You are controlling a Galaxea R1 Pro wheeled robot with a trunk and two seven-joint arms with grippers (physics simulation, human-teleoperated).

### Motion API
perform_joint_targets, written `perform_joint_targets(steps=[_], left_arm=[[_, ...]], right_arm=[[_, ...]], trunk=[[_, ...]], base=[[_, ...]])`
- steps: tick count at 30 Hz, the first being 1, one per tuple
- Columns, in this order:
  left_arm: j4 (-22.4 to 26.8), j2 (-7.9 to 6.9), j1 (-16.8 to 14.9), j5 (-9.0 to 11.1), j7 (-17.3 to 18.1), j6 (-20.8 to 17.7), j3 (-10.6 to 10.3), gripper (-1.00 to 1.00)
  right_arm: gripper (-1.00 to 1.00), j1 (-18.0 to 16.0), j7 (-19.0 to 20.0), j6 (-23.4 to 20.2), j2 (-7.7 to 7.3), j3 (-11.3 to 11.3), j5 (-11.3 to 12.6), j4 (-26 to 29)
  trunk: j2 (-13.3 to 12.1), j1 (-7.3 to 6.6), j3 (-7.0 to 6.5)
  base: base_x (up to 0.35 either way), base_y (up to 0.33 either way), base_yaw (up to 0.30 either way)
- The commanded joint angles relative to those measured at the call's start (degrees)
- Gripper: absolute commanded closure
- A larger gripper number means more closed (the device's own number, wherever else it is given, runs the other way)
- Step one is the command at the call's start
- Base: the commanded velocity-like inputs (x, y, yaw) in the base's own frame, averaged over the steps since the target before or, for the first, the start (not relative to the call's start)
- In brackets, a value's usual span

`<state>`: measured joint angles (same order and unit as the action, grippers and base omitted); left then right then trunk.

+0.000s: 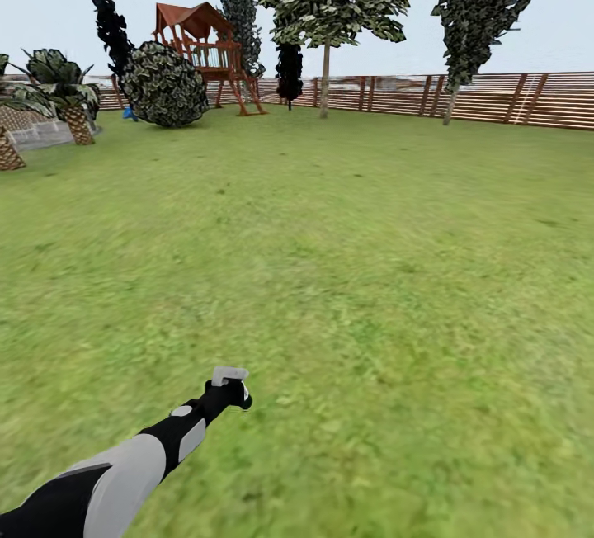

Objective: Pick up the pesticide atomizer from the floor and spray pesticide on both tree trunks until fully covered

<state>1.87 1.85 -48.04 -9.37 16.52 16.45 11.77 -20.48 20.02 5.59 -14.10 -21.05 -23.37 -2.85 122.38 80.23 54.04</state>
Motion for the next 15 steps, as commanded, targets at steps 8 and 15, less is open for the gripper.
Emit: perform_joint_targets(steps=[8,15], left_arm=[[0.0,0.06,0.0,-0.6,0.1,0.2,0.5,1.00],[0.0,0.11,0.0,-0.5,0.1,0.2,0.5,1.00]], right_arm=[[-1.00,-0.1,0.0,0.4,-0.05,-0.5,-0.5,-0.2],[-1.00,-0.1,0.0,0.4,-0.01,-0.5,-0.5,-0.2]], trunk=[[0.0,0.03,0.05],[0.0,0.03,0.05]], base=[[0.350,0.000,0.000],[0.350,0.000,0.000]])
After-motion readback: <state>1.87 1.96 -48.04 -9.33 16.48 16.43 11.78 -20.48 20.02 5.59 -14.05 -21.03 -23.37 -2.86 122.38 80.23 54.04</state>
